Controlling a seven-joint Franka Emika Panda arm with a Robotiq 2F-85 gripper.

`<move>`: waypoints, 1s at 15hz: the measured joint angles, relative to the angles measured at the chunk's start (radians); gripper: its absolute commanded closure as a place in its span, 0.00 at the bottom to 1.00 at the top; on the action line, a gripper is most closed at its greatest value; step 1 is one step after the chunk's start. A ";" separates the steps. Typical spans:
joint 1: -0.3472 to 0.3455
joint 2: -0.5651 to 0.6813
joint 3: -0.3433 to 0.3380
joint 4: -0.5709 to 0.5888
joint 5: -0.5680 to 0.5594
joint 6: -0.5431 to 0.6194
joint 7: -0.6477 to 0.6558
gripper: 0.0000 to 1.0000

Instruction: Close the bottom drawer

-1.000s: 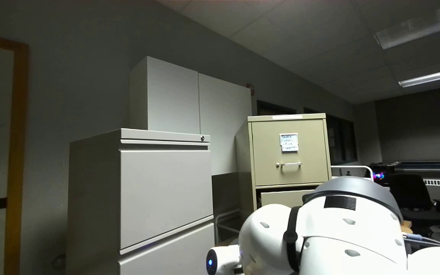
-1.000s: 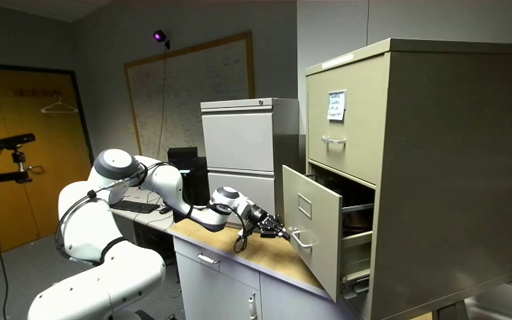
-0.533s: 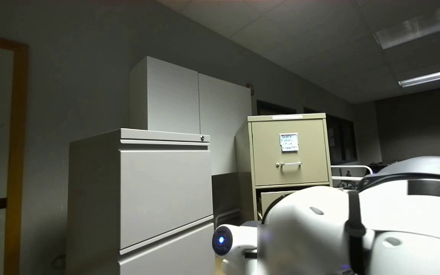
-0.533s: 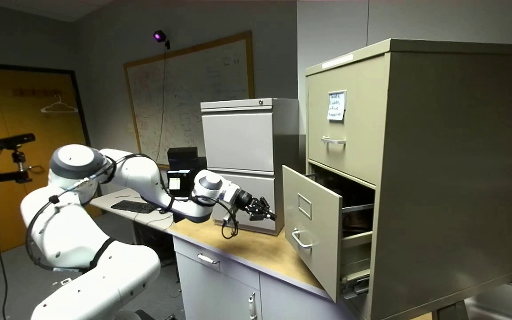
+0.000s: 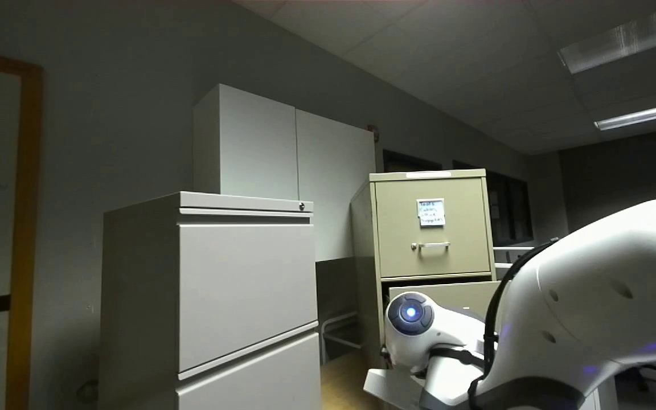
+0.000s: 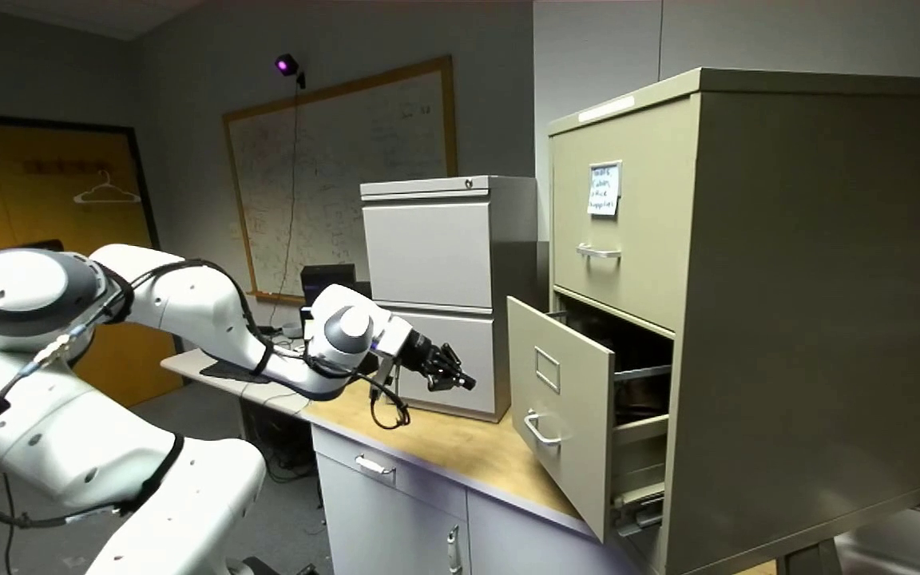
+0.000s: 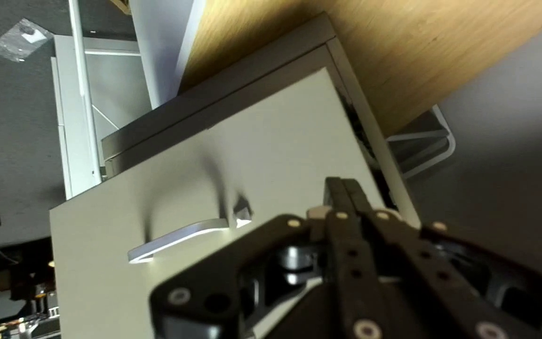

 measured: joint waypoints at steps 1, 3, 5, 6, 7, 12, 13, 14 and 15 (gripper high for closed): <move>0.001 -0.005 -0.021 -0.012 0.000 0.000 -0.004 1.00; -0.036 -0.027 -0.022 -0.019 0.000 0.000 0.003 1.00; -0.095 -0.056 0.006 -0.015 0.001 0.006 0.028 1.00; -0.124 -0.070 0.027 -0.010 0.004 0.012 0.044 1.00; -0.150 -0.084 0.051 -0.002 0.014 0.019 0.061 1.00; -0.306 -0.190 0.234 0.091 0.098 0.023 0.178 0.98; -0.351 -0.215 0.284 0.121 0.118 0.014 0.204 0.98; -0.402 -0.240 0.337 0.154 0.139 -0.004 0.227 0.99; -0.458 -0.263 0.391 0.191 0.159 -0.030 0.247 0.98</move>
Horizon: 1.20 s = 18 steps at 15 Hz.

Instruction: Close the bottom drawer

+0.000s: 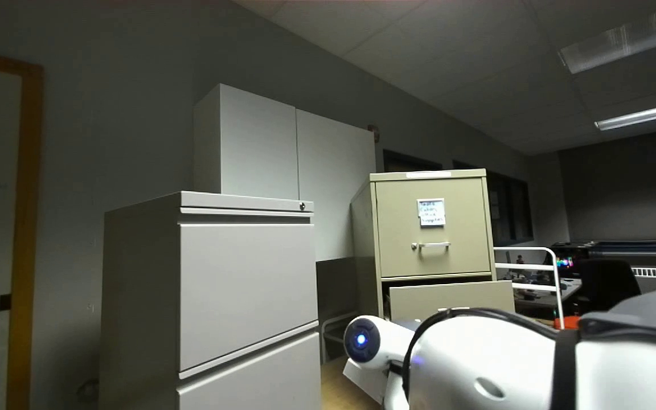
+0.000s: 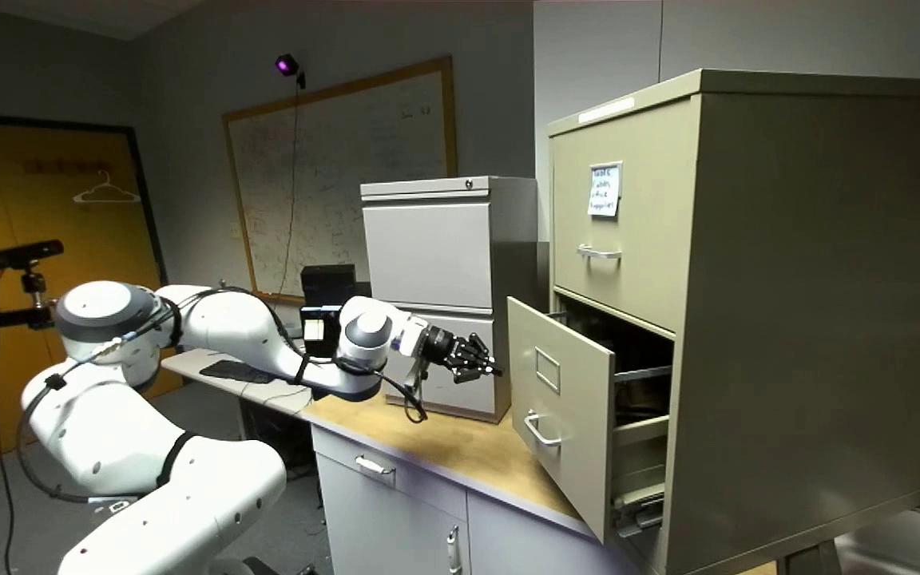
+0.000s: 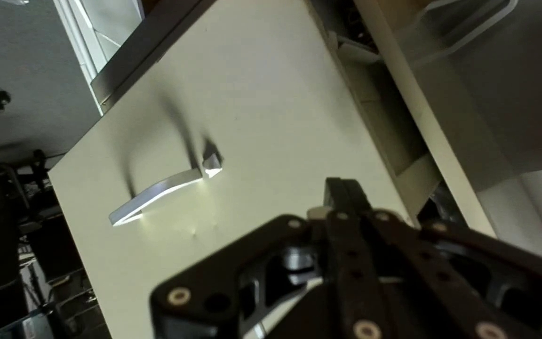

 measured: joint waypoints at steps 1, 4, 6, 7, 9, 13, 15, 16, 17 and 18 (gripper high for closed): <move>-0.058 -0.020 0.049 0.038 0.022 -0.030 0.016 0.99; -0.164 -0.066 0.132 0.122 0.084 -0.142 0.038 0.99; -0.192 -0.082 0.148 0.139 0.114 -0.197 0.040 0.99; -0.205 -0.086 0.153 0.140 0.122 -0.212 0.044 0.99; -0.223 -0.096 0.162 0.140 0.135 -0.226 0.059 1.00; -0.229 -0.140 0.177 0.139 0.153 -0.225 0.139 0.98; -0.228 -0.166 0.184 0.137 0.158 -0.222 0.181 0.98; -0.228 -0.180 0.185 0.138 0.160 -0.222 0.199 0.98; -0.226 -0.194 0.185 0.139 0.160 -0.222 0.214 0.98; -0.225 -0.208 0.185 0.140 0.161 -0.221 0.225 1.00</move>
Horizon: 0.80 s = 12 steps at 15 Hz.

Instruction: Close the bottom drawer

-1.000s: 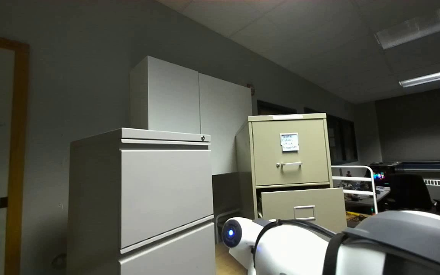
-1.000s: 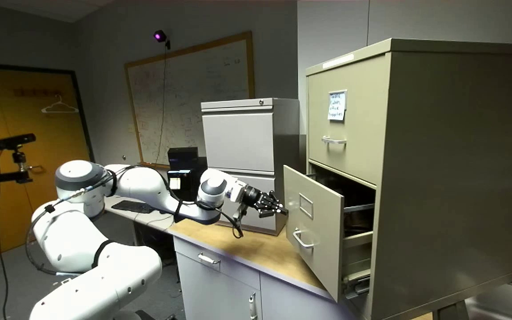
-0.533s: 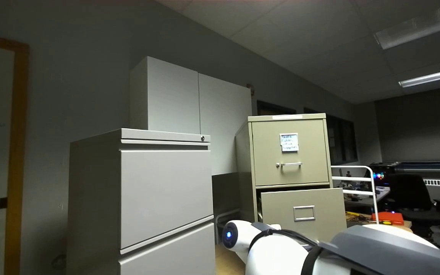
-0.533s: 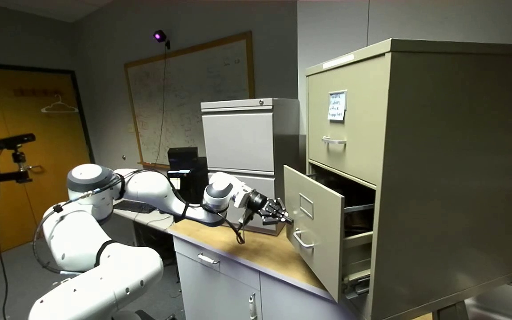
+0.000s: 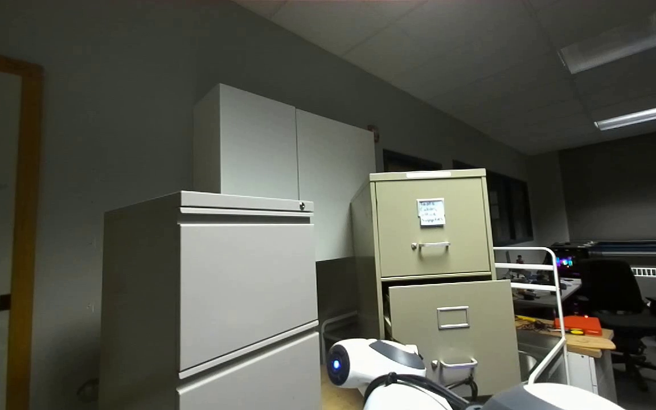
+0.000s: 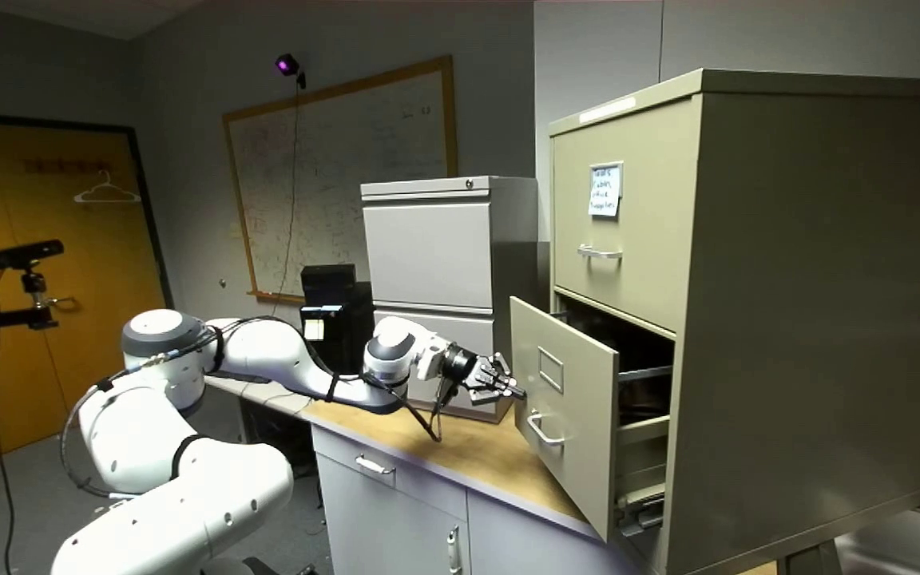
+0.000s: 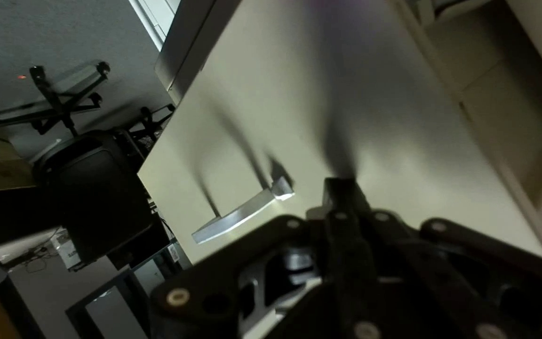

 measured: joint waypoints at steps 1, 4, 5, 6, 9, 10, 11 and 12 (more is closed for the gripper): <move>0.002 -0.012 0.000 0.000 0.000 0.002 0.008 1.00; 0.009 -0.046 0.000 0.000 0.000 0.010 0.022 1.00; 0.010 -0.057 0.000 -0.001 0.000 0.014 0.023 1.00; 0.012 -0.066 0.000 -0.002 0.001 0.021 0.023 1.00; 0.044 -0.070 -0.032 -0.046 0.010 0.106 0.022 1.00; 0.063 -0.070 -0.059 -0.069 0.010 0.157 0.018 1.00; 0.083 -0.071 -0.093 -0.096 0.010 0.220 0.010 1.00; 0.100 -0.070 -0.130 -0.123 0.010 0.292 -0.002 1.00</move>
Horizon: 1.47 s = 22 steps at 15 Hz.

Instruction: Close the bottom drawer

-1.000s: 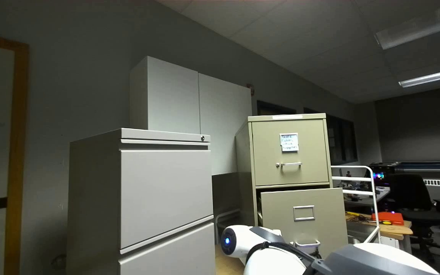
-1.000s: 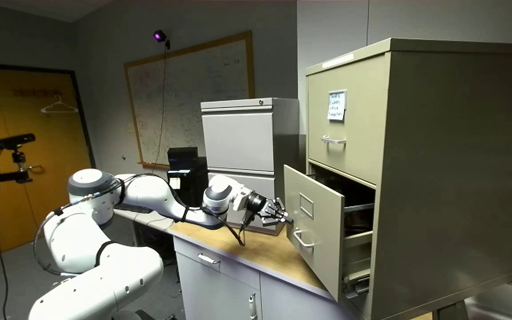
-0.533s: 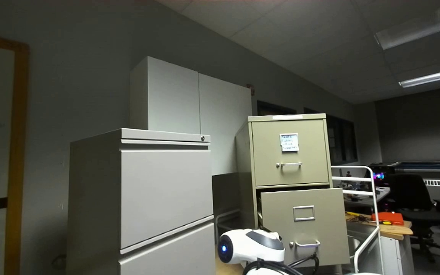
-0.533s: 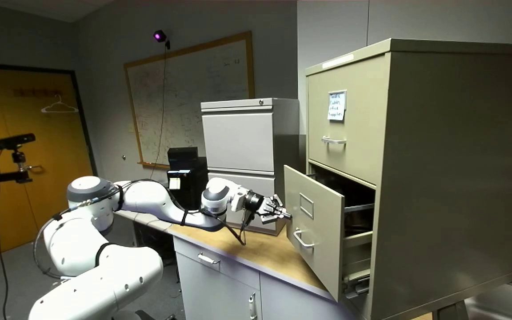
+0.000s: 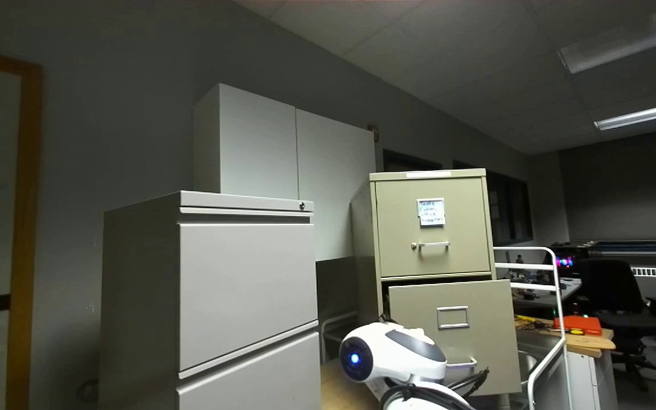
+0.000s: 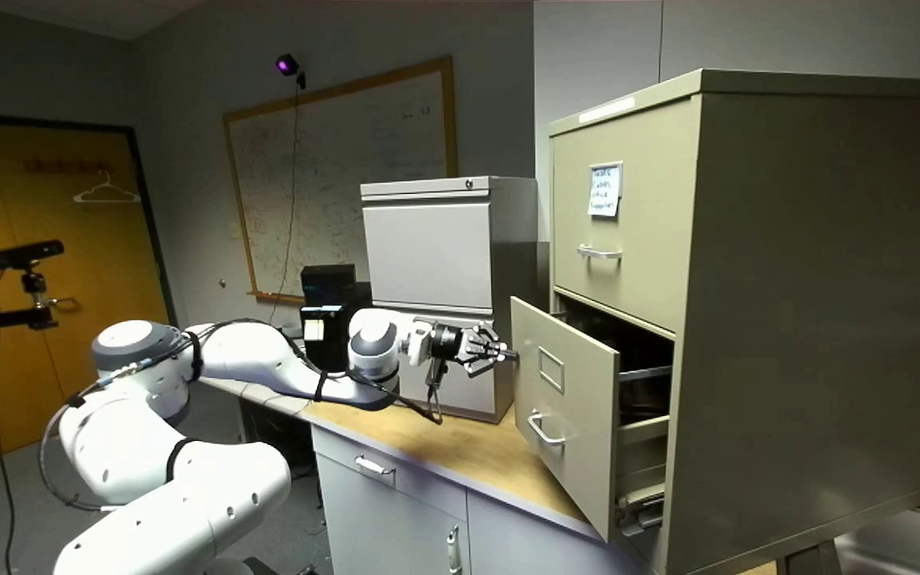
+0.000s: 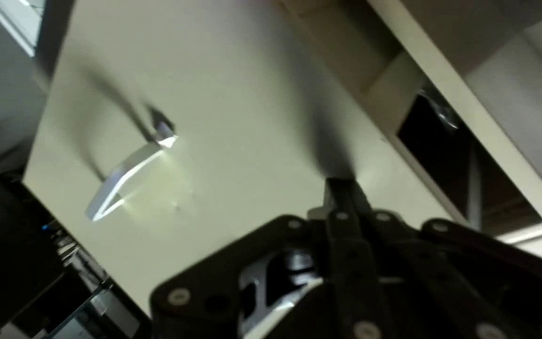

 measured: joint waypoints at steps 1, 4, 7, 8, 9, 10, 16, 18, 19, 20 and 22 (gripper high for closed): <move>0.013 0.001 -0.035 -0.027 0.003 0.078 -0.014 1.00; 0.020 0.004 -0.114 -0.105 0.047 0.332 -0.054 1.00; 0.000 0.024 -0.124 -0.161 0.143 0.546 -0.083 1.00; -0.010 0.039 -0.116 -0.172 0.171 0.591 -0.092 1.00; -0.013 0.054 -0.106 -0.172 0.194 0.595 -0.099 1.00; -0.012 0.072 -0.092 -0.163 0.214 0.588 -0.109 1.00; -0.028 0.140 0.014 -0.101 0.279 0.577 -0.158 1.00; -0.100 0.151 0.079 -0.037 0.280 0.571 -0.166 1.00; -0.145 0.154 0.104 0.000 0.280 0.570 -0.168 1.00; -0.184 0.156 0.120 0.034 0.281 0.566 -0.172 1.00; -0.244 0.163 0.132 0.086 0.281 0.556 -0.183 1.00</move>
